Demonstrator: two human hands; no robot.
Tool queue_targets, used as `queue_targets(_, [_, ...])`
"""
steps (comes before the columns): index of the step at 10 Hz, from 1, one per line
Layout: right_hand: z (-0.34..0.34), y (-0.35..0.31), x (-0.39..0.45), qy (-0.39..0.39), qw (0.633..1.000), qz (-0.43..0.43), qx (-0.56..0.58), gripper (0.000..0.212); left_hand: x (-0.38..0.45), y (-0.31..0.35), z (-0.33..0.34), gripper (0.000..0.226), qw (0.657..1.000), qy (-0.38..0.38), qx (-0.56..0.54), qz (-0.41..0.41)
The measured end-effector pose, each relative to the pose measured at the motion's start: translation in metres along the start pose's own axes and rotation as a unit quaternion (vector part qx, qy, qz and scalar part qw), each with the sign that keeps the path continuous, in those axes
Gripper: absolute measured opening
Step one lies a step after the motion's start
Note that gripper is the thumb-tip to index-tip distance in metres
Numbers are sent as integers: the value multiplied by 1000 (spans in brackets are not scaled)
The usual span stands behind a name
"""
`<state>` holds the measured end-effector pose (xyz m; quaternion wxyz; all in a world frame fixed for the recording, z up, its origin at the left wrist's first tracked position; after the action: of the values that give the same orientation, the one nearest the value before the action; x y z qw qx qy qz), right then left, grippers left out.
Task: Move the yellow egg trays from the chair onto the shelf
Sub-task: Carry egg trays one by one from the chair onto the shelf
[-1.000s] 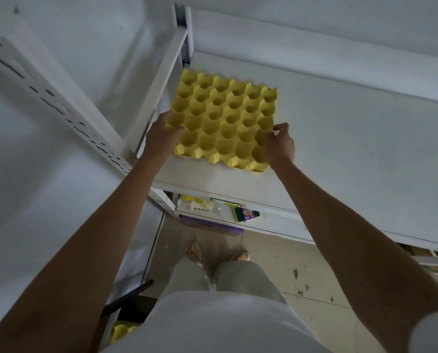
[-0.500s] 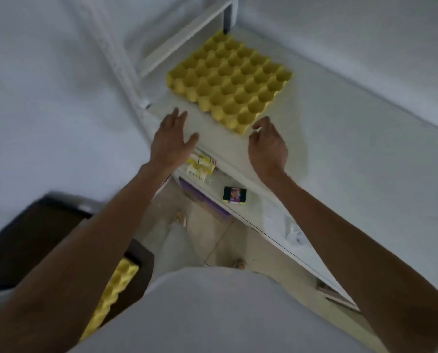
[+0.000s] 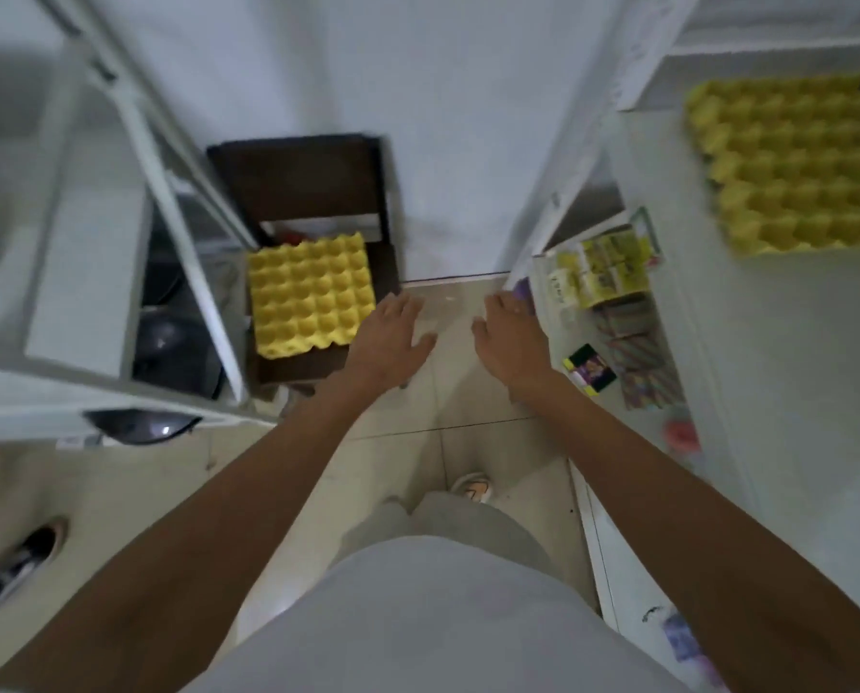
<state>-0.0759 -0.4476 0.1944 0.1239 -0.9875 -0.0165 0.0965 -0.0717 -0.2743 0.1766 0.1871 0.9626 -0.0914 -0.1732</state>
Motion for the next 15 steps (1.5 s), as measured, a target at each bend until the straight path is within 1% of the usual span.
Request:
queue_targets(1, [41,-41,-18,-61,998,-29,0,35,-49,-53,6,69,998,-4,-7,-62])
queue_targets(2, [78,-71,-42,-138,990,-3,11,41,-100,-100,13,70,994,-34,11,-102])
queue_targets(3, [106,-109,-72,-191,981,-31,18,43,-147,-140,21,71,988,-44,14,-145])
queue_targets(4, [119,-137,-84,-181,982,-24,38,43,-169,-170,23,68,985,-46,13,-167])
queue_targets(5, [142,-154,-82,-214,976,-33,14,41,-174,-194,32,63,982,-56,-2,-182])
queue_targets(7, [165,-173,-31,-200,978,-60,-11,36,-121,-231,49,65,982,-90,-2,-168])
queue_targets(8, [166,-169,-2,-213,977,-8,-8,41,-104,-239,46,65,979,-102,-10,-177])
queue_targets(9, [172,-163,31,-196,976,47,81,59,-95,-253,48,59,973,-124,-17,-194])
queue_targets(10, [183,-156,57,-229,969,55,71,59,-83,-272,51,54,961,-150,-27,-229])
queue_targets(11, [195,-150,87,-258,962,61,64,58,-65,-286,52,56,953,-165,-28,-252])
queue_targets(12, [211,-146,117,-290,953,60,61,56,-37,-304,49,51,948,-148,-14,-281])
queue_targets(13, [233,-144,152,-320,945,46,45,49,1,-320,55,57,942,-153,-15,-299])
queue_targets(14, [253,-142,183,-337,939,43,48,50,37,-334,65,61,945,-149,-24,-290])
queue_targets(15, [277,-138,220,-334,939,52,68,57,76,-356,74,60,950,-104,-45,-292])
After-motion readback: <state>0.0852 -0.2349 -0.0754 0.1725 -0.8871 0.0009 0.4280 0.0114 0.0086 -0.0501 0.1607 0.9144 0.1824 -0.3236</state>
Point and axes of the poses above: each hand's wrist, its own x-axis towards the middle knuckle, its own z-axis out of the palm, y = z × x, the point moved 8 cm from there along x, towards the middle knuckle, and after that the axes turned 2 degrees about -z, right-handed, at the moved point
